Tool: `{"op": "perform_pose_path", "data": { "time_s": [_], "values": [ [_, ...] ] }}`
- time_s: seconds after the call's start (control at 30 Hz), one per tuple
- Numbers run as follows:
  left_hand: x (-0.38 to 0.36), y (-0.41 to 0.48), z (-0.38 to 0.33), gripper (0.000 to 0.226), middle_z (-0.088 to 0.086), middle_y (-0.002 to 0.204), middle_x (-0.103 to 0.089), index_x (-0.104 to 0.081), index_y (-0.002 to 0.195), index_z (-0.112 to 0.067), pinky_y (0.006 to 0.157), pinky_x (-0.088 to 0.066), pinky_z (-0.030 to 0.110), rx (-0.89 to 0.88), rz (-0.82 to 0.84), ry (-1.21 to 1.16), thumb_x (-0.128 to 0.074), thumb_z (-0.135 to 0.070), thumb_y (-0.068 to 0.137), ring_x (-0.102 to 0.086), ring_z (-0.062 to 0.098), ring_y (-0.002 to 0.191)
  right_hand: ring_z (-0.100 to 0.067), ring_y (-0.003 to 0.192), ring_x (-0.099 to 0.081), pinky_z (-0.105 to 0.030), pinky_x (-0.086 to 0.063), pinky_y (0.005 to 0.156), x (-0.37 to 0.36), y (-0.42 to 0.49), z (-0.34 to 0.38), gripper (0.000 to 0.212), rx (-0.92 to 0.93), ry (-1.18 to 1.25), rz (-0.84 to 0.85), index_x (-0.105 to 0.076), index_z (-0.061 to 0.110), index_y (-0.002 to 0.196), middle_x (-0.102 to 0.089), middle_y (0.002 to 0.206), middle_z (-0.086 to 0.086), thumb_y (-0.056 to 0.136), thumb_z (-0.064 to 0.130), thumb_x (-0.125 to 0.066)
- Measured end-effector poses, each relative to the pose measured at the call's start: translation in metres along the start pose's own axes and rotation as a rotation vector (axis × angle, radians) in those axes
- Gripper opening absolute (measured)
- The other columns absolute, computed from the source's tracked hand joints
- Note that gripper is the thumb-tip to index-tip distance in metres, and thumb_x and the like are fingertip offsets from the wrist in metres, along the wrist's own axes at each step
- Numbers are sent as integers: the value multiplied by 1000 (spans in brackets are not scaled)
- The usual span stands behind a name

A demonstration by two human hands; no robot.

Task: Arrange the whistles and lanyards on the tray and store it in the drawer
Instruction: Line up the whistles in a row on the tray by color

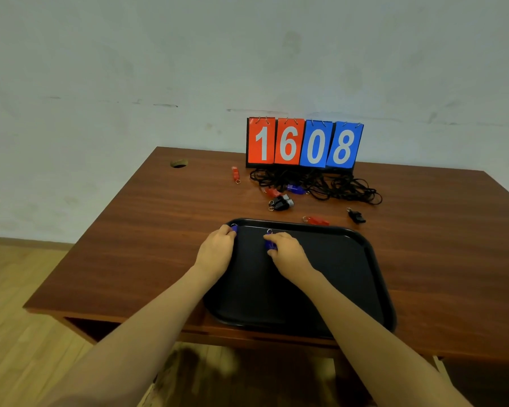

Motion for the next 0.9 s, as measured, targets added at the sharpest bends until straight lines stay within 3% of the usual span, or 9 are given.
{"op": "perform_pose_path", "data": {
  "time_s": [0.23, 0.4, 0.77, 0.9],
  "values": [
    [1, 4, 1, 37, 12, 129, -51, -52, 129, -3, 111, -30, 34, -12, -60, -29, -45, -3, 93, -47, 29, 120, -23, 117, -52, -36, -42, 104, -8, 16, 19, 45, 51, 86, -22, -50, 19, 135, -44, 138, -4, 91, 18, -59],
    [2, 7, 0, 39, 10, 135, -49, -50, 133, -5, 117, -21, 31, -39, -77, -23, -44, -4, 94, -45, 24, 126, -21, 111, -55, -36, -47, 97, -7, 24, 21, 46, 25, 135, -44, -46, 22, 134, -49, 132, -2, 90, 18, -61],
    [1, 11, -6, 41, 10, 135, -49, -48, 134, -6, 100, -41, 31, -57, -44, -19, -48, -9, 94, -46, 25, 124, -17, 107, -58, -29, -47, 89, -7, 28, 20, 41, 22, 203, -134, -52, 18, 125, -57, 123, -1, 87, 18, -66],
    [-1, 11, -7, 40, 11, 133, -50, -49, 133, -5, 98, -42, 32, -64, -41, -7, -48, -10, 94, -47, 26, 122, -16, 108, -56, -31, -48, 90, -7, 27, 24, 42, 44, 163, -162, -50, 18, 125, -55, 122, 0, 87, 21, -65]
  ]
}}
Point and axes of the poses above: each hand's wrist, its own y-axis towards the middle knuckle, its own x-axis out of the back of the hand, z = x × y, the point moved 8 cm from there along y, towards the middle knuckle
